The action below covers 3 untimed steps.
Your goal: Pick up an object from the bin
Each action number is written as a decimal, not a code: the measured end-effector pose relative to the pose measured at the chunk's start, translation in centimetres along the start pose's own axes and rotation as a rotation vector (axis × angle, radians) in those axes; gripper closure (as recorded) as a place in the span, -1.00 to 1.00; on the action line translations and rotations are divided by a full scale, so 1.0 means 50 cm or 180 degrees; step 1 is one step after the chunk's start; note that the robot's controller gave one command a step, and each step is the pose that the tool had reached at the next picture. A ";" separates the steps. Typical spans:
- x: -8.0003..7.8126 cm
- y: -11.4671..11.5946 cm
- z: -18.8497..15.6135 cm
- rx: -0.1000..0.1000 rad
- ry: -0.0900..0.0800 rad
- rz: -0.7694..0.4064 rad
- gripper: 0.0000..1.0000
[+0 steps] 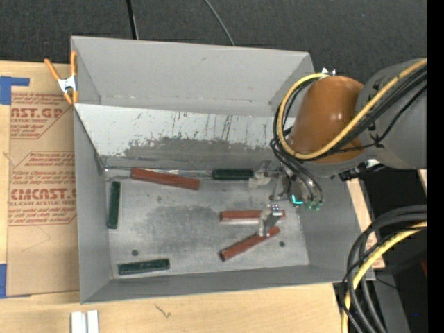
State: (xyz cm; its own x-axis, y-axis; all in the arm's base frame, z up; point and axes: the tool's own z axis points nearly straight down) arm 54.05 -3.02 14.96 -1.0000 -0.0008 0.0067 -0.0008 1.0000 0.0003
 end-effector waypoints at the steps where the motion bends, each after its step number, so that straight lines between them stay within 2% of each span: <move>1: -0.004 0.000 -0.008 0.0002 -0.0024 -0.0001 -1.00; 2: -0.061 -0.026 0.146 0.0005 -0.0056 -0.0413 1.00; 3: -0.061 -0.026 0.146 0.0006 -0.0056 -0.0413 1.00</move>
Offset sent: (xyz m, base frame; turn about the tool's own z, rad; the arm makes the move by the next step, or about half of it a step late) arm 0.0255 -0.0135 -0.0796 -0.1300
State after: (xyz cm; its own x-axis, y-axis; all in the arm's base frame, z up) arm 57.05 -4.33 7.63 -0.9914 -0.1303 -0.0108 -0.1303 0.9915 -0.0018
